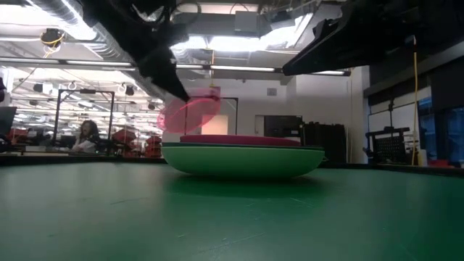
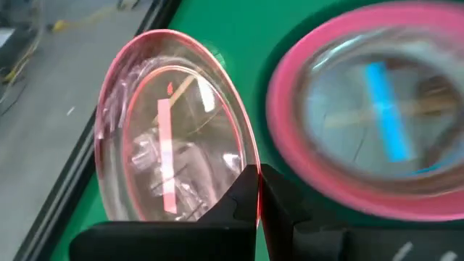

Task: Stack plastic plates
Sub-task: Stack the pink transparent plate on the blue transparent plate

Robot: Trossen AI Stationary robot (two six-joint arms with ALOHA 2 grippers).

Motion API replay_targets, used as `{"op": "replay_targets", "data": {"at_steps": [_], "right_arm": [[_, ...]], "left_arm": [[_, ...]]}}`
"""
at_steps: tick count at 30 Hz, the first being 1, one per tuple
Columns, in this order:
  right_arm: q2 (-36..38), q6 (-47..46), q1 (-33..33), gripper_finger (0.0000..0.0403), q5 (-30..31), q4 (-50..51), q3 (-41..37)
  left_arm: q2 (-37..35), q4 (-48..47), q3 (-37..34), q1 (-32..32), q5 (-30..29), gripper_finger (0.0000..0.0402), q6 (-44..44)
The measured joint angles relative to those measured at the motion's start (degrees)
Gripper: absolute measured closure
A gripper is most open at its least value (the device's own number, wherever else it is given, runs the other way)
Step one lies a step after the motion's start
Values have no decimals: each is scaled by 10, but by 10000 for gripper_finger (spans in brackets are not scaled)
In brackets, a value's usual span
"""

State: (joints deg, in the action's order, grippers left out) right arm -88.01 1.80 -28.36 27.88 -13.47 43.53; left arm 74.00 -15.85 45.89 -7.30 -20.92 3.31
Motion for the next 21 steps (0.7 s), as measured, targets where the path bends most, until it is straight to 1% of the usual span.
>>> {"op": "replay_targets", "data": {"at_steps": [8, 13, 17, 21], "right_arm": [[0, 0, -1, 237, 1, 0, 0], [20, -1, -2, 237, 15, 18, 0], [46, -19, -7, 237, 12, 65, 0], [66, -30, -29, 237, 50, 108, 0]], "left_arm": [[0, 111, 0, 71, 11, 401, 26], [0, 119, 0, 99, 12, 401, 46], [0, 126, 0, 112, 12, 401, 46], [0, 126, 0, 120, 11, 401, 33]]}}
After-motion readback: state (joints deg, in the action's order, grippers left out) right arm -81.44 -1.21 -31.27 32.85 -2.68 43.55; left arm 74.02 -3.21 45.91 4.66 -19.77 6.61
